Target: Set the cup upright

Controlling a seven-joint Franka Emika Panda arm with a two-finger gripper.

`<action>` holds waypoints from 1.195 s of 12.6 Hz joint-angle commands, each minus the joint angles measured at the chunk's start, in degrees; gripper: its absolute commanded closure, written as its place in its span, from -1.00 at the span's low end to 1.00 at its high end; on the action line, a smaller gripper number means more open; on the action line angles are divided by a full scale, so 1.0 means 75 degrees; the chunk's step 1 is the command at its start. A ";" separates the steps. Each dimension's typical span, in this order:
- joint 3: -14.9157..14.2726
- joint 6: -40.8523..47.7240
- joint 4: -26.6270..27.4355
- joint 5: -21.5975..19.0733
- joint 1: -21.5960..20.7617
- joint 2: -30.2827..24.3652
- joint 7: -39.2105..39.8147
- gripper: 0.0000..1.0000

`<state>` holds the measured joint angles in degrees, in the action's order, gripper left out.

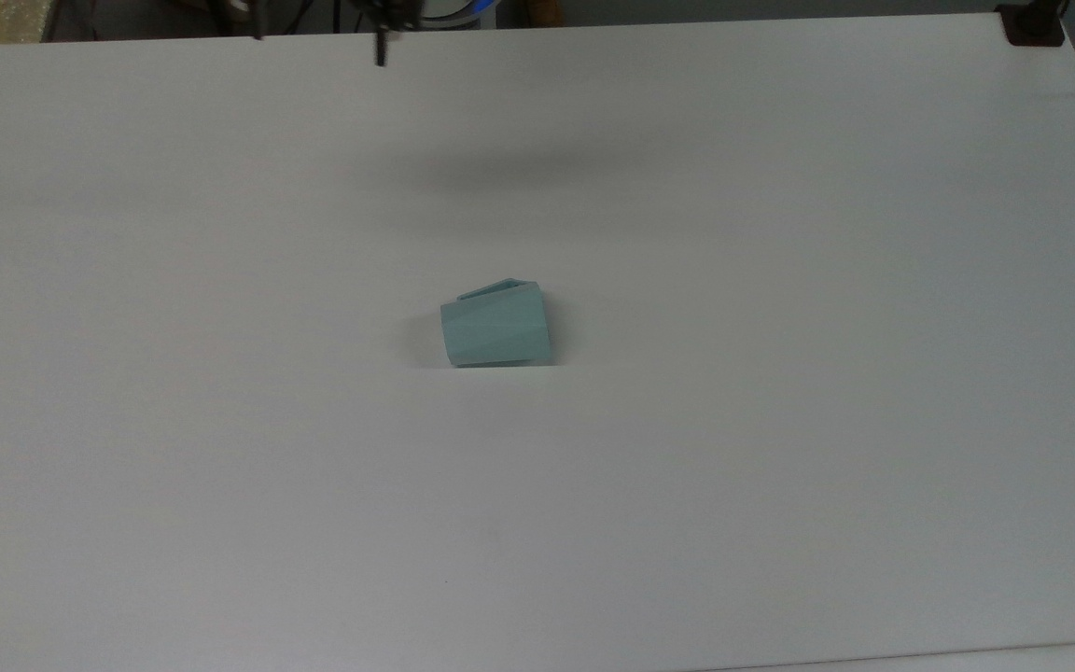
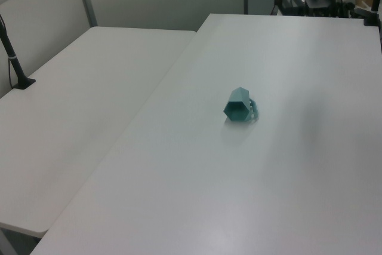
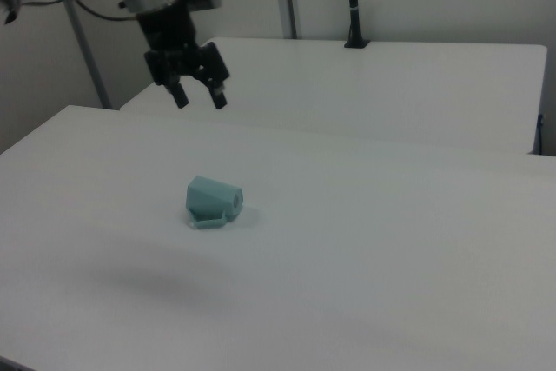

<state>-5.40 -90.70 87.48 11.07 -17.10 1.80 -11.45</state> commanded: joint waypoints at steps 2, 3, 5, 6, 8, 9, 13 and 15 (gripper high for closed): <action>-0.0042 -0.0071 -0.0180 0.2033 -0.1806 0.0870 -0.1715 -1.00; -0.0042 -0.0071 -0.0191 0.2329 -0.2147 0.1128 -0.2160 -1.00; -0.0042 -0.0059 -0.0157 0.3462 -0.2919 0.1527 -0.2620 -1.00; -0.0042 -0.0047 -0.0122 0.4014 -0.3190 0.1761 -0.2807 -1.00; -0.0030 -0.0036 -0.0075 0.4533 -0.3461 0.2078 -0.2961 -1.00; -0.0030 -0.0047 -0.0005 0.4698 -0.3556 0.2231 -0.3019 -1.00; -0.0030 -0.0059 0.0008 0.5086 -0.3931 0.3238 -0.3616 -1.00; -0.0019 -0.0071 -0.0004 0.5144 -0.3943 0.3520 -0.3735 -1.00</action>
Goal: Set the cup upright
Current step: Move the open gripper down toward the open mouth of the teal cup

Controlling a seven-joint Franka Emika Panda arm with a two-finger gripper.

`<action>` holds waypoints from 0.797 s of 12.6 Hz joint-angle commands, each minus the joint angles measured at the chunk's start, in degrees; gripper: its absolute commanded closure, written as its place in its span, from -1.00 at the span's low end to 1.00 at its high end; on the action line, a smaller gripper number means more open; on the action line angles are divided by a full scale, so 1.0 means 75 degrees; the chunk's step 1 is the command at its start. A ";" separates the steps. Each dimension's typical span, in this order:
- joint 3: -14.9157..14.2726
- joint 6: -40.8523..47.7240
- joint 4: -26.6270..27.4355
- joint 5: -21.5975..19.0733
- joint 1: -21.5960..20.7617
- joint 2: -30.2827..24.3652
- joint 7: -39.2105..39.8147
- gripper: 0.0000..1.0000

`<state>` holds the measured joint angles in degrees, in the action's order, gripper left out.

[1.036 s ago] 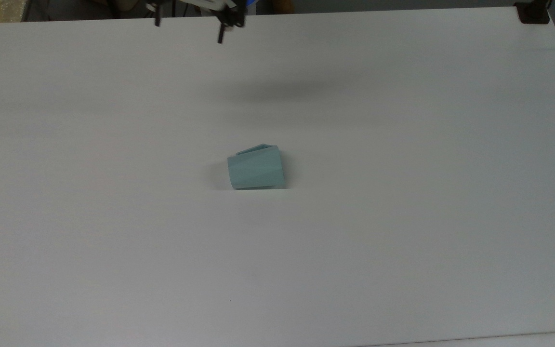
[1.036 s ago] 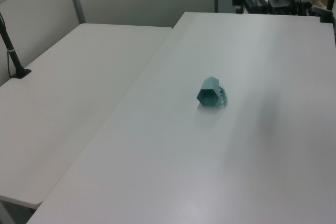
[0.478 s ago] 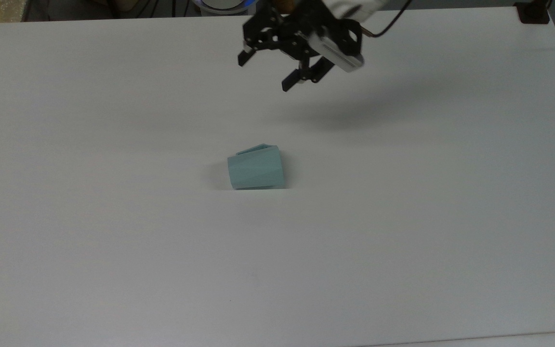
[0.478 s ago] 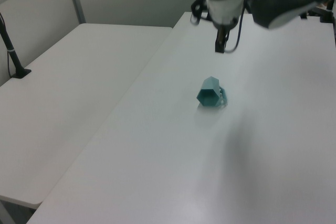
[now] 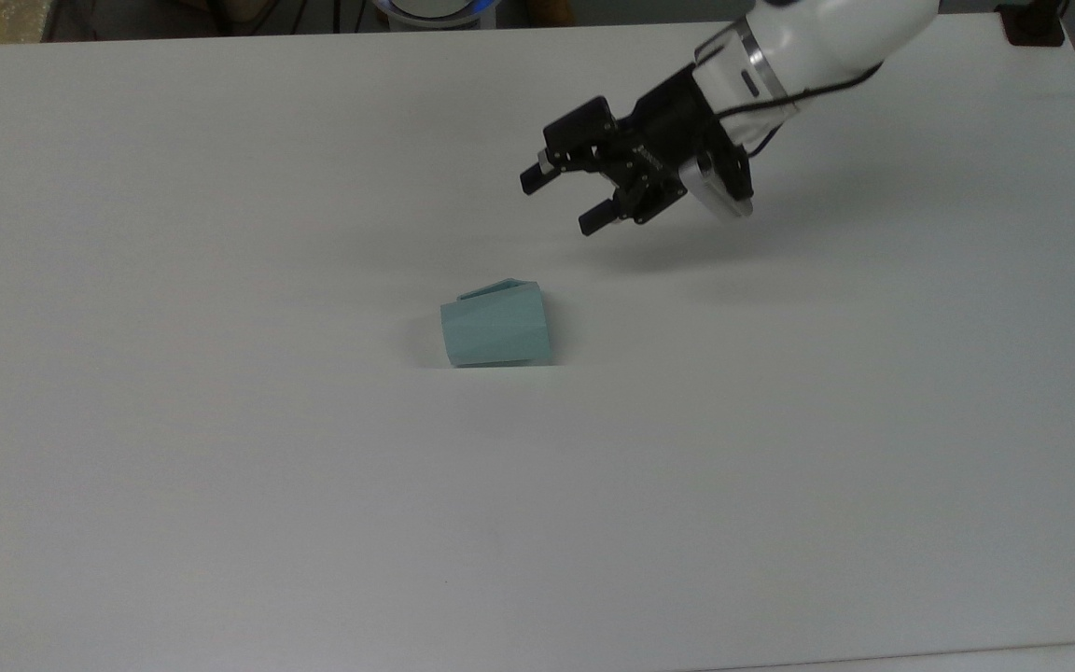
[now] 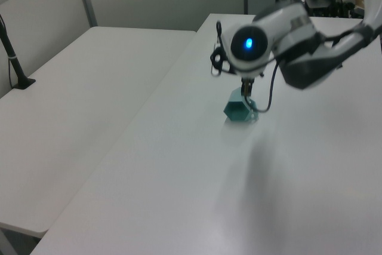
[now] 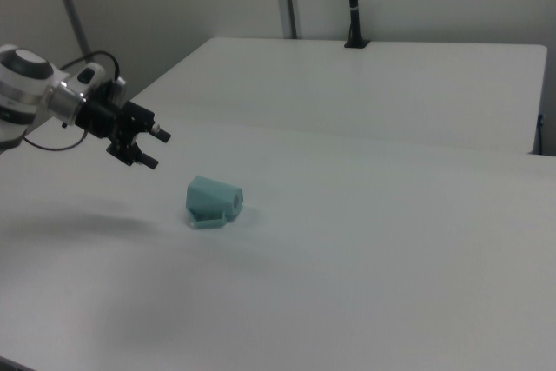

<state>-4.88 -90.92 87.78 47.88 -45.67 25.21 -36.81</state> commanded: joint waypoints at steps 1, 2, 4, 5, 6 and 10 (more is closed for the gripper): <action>-0.0088 -0.0239 -0.0056 0.0330 -0.0122 0.0552 -0.0377 -1.00; -0.0088 -0.0438 -0.0056 0.0354 -0.0122 0.0658 -0.0378 -1.00; -0.0065 -0.0569 -0.0044 0.0529 -0.0134 0.0880 -0.0471 -1.00; -0.0030 -0.0627 -0.0044 0.0623 -0.0111 0.0963 -0.0506 -1.00; -0.0006 -0.0871 -0.0044 0.0693 -0.0052 0.1079 -0.0565 -1.00; -0.0006 -0.1271 -0.0044 0.0963 0.0217 0.1291 -0.0577 -1.00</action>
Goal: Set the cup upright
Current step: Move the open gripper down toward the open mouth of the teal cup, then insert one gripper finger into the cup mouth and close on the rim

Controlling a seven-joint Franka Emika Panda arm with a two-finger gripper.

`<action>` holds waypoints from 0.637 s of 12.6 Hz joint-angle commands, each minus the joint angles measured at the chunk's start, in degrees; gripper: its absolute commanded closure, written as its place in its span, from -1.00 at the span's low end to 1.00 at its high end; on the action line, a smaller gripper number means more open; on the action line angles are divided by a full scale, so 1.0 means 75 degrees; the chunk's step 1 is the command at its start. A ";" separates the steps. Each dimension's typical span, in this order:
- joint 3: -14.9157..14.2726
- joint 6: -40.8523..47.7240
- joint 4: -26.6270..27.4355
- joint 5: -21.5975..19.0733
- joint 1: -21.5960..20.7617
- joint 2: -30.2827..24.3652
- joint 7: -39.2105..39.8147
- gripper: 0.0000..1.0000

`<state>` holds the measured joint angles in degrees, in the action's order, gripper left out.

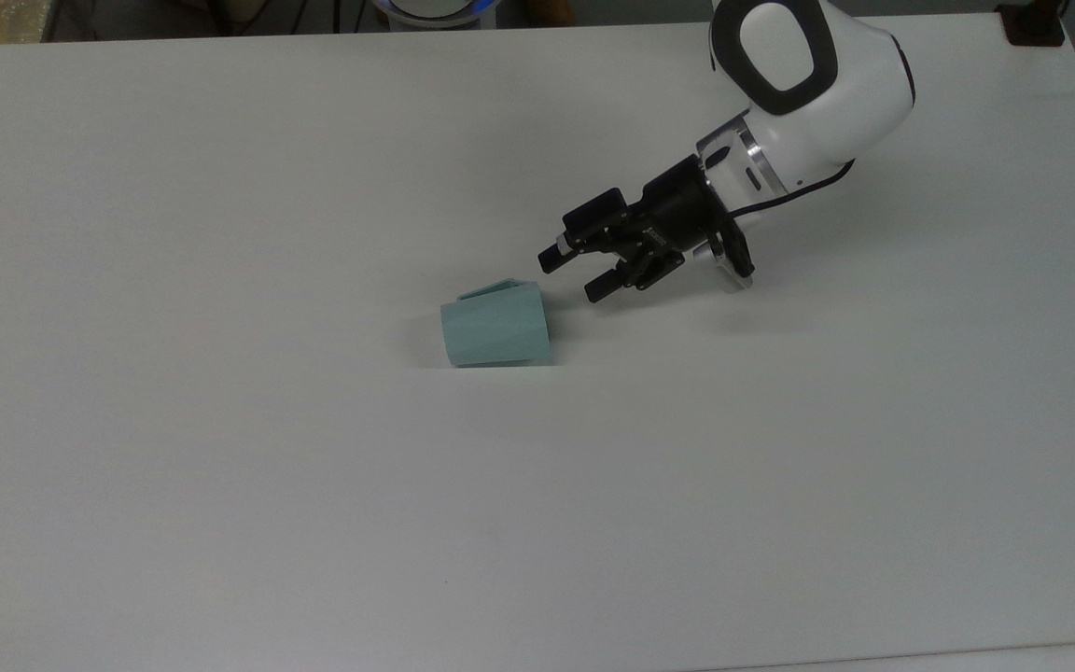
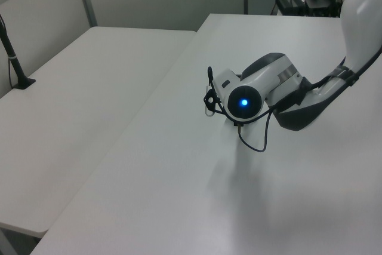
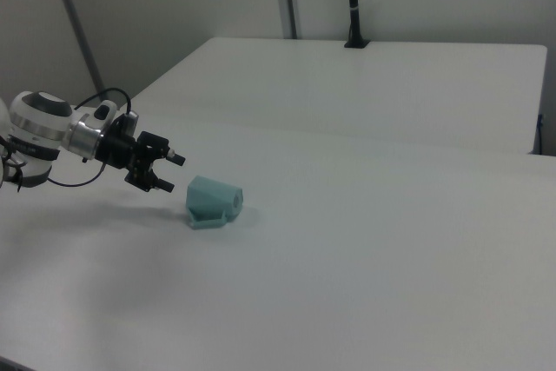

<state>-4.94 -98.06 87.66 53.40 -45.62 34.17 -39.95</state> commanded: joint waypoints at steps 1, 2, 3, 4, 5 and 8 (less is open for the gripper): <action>0.0003 -0.0378 -0.0028 0.0250 0.0258 0.0120 -0.0158 -1.00; 0.0003 -0.0378 -0.0028 0.0332 0.0328 0.0132 -0.0158 -1.00; 0.0003 -0.0378 -0.0005 0.0391 0.0375 0.0143 -0.0170 -0.99; 0.0003 -0.0390 -0.0005 0.0438 0.0457 0.0248 -0.0170 -0.97; 0.0003 -0.0459 -0.0005 0.0542 0.0515 0.0284 -0.0170 -0.92; 0.0003 -0.0495 0.0112 0.0637 0.0551 0.0319 -0.0170 -0.59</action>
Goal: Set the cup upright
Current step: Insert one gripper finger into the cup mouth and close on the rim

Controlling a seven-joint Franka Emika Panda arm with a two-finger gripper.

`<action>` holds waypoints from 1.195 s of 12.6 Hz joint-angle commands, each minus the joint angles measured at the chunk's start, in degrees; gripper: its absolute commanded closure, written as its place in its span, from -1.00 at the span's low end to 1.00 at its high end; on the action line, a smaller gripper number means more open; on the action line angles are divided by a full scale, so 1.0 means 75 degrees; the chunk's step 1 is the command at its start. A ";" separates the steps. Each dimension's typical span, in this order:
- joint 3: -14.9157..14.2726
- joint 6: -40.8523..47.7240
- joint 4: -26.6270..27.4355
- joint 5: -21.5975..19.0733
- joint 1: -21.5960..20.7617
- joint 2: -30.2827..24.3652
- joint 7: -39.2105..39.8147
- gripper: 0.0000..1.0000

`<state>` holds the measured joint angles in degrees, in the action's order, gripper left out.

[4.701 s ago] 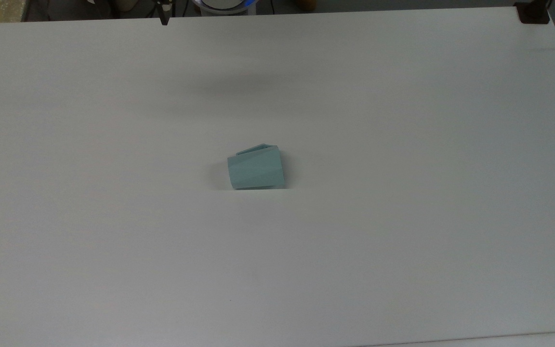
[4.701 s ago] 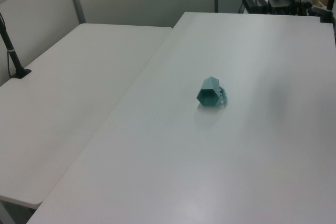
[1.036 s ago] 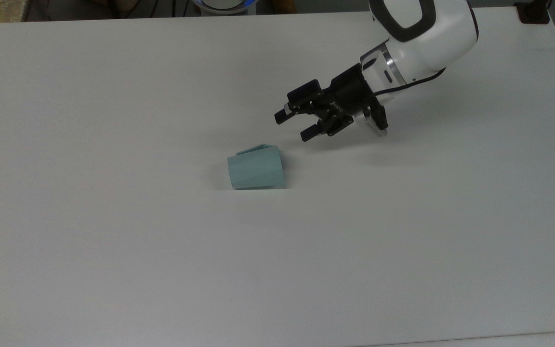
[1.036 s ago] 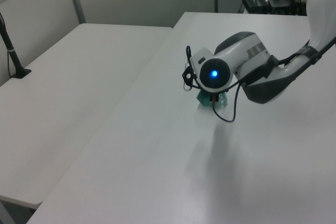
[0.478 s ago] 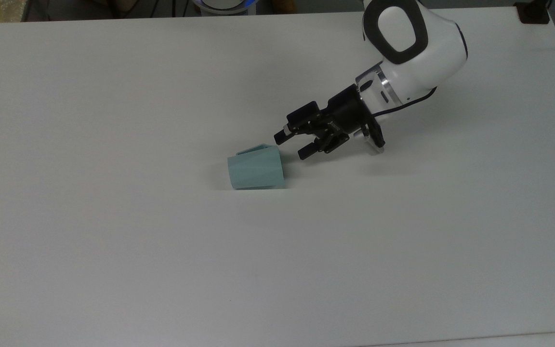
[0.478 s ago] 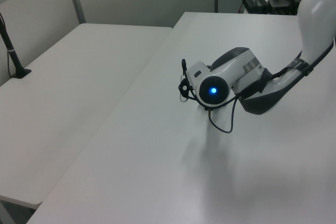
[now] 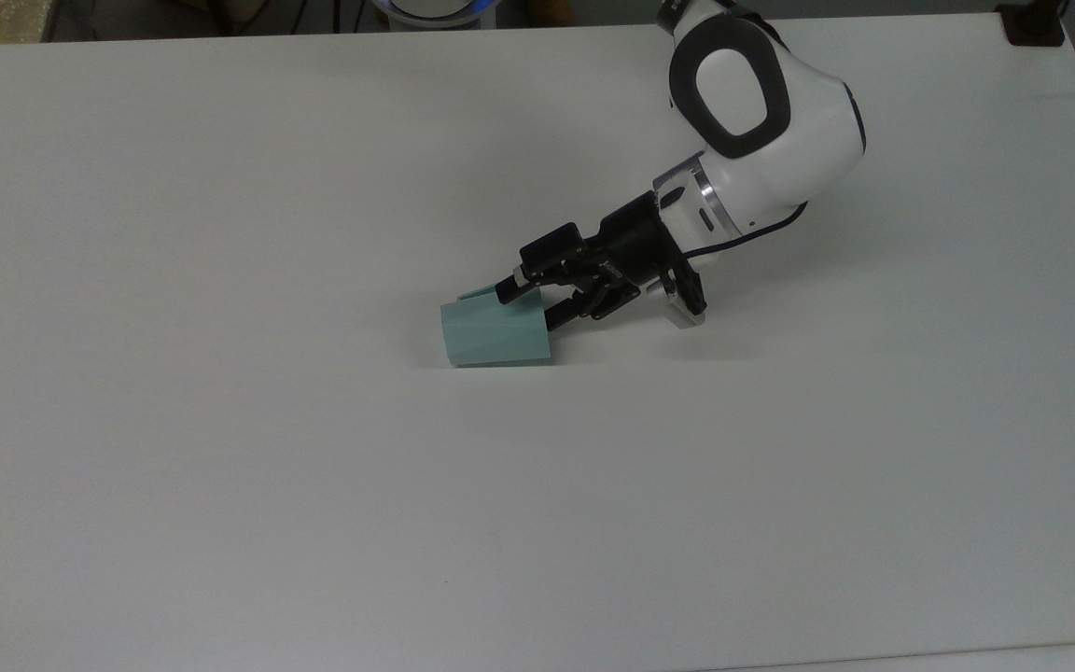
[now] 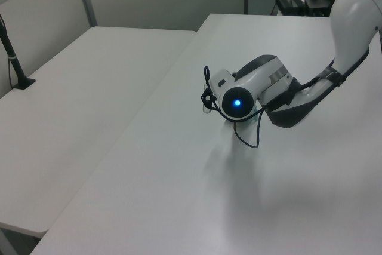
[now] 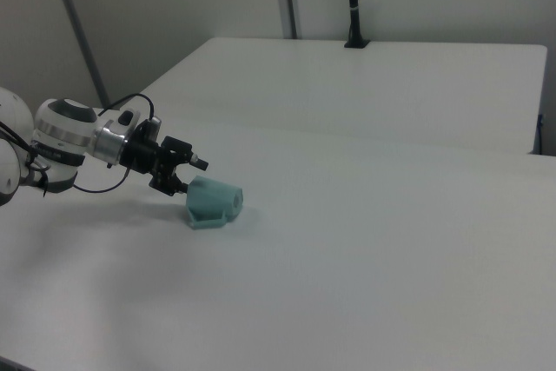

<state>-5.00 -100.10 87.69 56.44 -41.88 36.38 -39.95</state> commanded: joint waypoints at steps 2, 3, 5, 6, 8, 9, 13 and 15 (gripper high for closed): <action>0.0010 -0.0224 0.0144 0.0244 0.0076 0.0095 -0.0169 -0.06; 0.0010 -0.0212 0.0260 0.0313 0.0111 0.0095 -0.0181 0.40; 0.0010 -0.0212 0.0320 0.0384 0.0123 0.0165 -0.0193 1.00; 0.0010 -0.0212 0.0332 0.0384 0.0135 0.0246 -0.0181 1.00; 0.0010 -0.0212 0.0402 0.0373 0.0181 0.0259 -0.0192 1.00; 0.0010 -0.0224 0.0390 0.0315 0.0251 0.0247 -0.0228 1.00; -0.0048 -0.0363 0.0227 -0.0373 0.0532 -0.0417 -0.0404 1.00; -0.0107 -0.0446 0.0238 -0.0949 0.0603 -0.0992 -0.0287 1.00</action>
<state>-5.59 -100.19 87.46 56.15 -38.96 36.21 -41.80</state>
